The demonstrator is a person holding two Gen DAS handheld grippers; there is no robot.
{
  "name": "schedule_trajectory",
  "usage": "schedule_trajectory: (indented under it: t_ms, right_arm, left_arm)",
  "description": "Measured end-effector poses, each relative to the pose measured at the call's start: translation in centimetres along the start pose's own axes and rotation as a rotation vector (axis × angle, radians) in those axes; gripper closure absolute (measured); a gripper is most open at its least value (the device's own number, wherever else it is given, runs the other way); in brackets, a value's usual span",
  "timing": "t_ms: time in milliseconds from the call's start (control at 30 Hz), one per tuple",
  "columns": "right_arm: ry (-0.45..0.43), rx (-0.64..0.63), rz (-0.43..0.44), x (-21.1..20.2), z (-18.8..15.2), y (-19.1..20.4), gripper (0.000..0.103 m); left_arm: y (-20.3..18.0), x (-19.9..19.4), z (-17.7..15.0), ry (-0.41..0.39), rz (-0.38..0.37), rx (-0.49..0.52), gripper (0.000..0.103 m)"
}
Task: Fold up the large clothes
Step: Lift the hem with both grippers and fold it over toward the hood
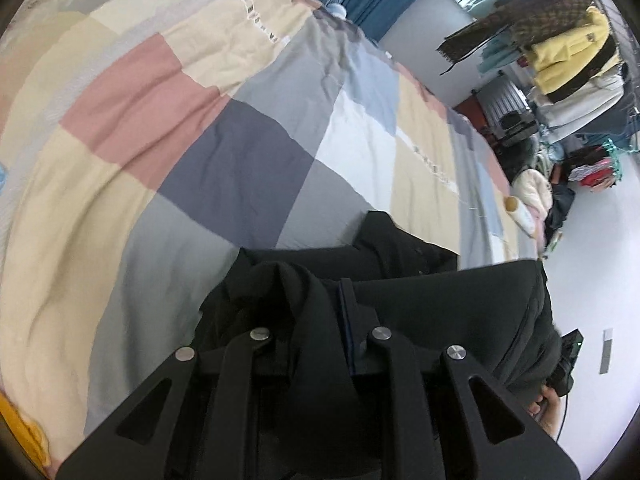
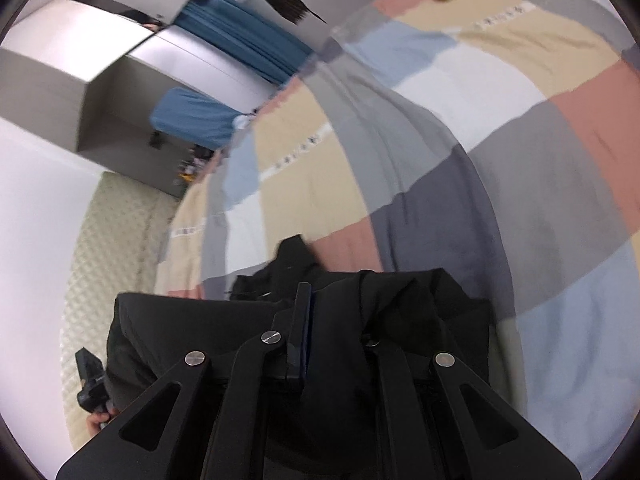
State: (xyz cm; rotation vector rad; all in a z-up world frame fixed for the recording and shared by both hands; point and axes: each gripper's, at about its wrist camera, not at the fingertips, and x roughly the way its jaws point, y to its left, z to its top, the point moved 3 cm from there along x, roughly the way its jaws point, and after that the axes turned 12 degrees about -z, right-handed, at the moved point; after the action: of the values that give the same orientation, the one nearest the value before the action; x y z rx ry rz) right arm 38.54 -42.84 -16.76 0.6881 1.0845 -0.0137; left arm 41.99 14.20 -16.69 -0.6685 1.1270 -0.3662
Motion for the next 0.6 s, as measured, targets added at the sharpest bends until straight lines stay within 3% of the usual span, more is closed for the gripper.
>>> schedule_trajectory:
  t_ms: [233, 467, 600]
  right_arm:
    - [0.054, -0.004, -0.039, 4.7, 1.0, -0.3, 0.099]
    - [0.095, 0.048, 0.048, 3.6, 0.7, -0.8, 0.092]
    - [0.102, 0.091, 0.149, 1.3, 0.0, -1.4, 0.081]
  left_arm:
    - [2.5, 3.7, 1.4, 0.032, -0.025, -0.082, 0.084]
    - [3.0, 1.8, 0.4, 0.057, -0.075, -0.140, 0.083]
    - [3.2, -1.3, -1.1, 0.028, -0.156, -0.215, 0.067]
